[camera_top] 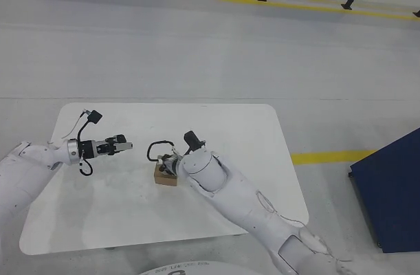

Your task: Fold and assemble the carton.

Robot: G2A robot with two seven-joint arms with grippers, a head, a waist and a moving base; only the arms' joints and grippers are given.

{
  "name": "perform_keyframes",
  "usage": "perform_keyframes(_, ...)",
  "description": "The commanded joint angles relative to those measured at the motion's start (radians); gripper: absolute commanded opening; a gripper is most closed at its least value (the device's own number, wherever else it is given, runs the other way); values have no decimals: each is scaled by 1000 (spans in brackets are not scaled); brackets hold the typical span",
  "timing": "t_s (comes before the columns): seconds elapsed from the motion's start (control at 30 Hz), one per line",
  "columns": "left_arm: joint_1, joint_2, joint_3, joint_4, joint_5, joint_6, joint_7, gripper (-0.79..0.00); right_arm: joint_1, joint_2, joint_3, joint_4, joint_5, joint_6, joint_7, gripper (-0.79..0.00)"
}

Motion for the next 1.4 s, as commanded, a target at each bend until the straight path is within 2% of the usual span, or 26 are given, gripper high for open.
perform_keyframes(0.0, 0, 0, 0, 0, 0, 0, 0, 0, 23, -6, -15, 35, 15, 0, -7, -785)
perform_keyframes(0.13, 0, 0, 0, 0, 0, 0, 0, 0, 32, -13, -19, 13, 46, 0, -36, -785)
perform_keyframes(0.2, 0, 0, 0, 0, 0, 0, 0, 0, 1, -7, 10, -44, 51, -5, -44, -785)
perform_keyframes(0.27, 0, 0, 0, 0, 0, 0, 0, 0, -53, 7, 49, -97, 46, -56, -35, -785)
perform_keyframes(0.47, 0, 0, 0, 0, 0, 0, 0, 0, -239, 69, 208, -179, -16, -255, 103, -785)
perform_keyframes(0.57, 0, 0, 0, 0, 0, 0, 0, 0, -297, 87, 295, -172, 0, -292, 149, -785)
perform_keyframes(0.67, 0, 0, 0, 0, 0, 0, 0, 0, -316, 95, 338, -152, 19, -288, 172, -785)
perform_keyframes(0.87, 0, 0, 0, 0, 0, 0, 0, 0, -255, 91, 320, -75, 29, -193, 168, -785)
perform_keyframes(1.13, 0, 0, 0, 0, 0, 0, 0, 0, -69, 41, 178, 87, 74, -27, 61, -785)
perform_keyframes(1.27, 0, 0, 0, 0, 0, 0, 0, 0, -33, 29, 126, 100, 77, -58, 89, -785)
perform_keyframes(1.37, 0, 0, 0, 0, 0, 0, 0, 0, -52, 37, 157, 99, 84, -119, 110, -785)
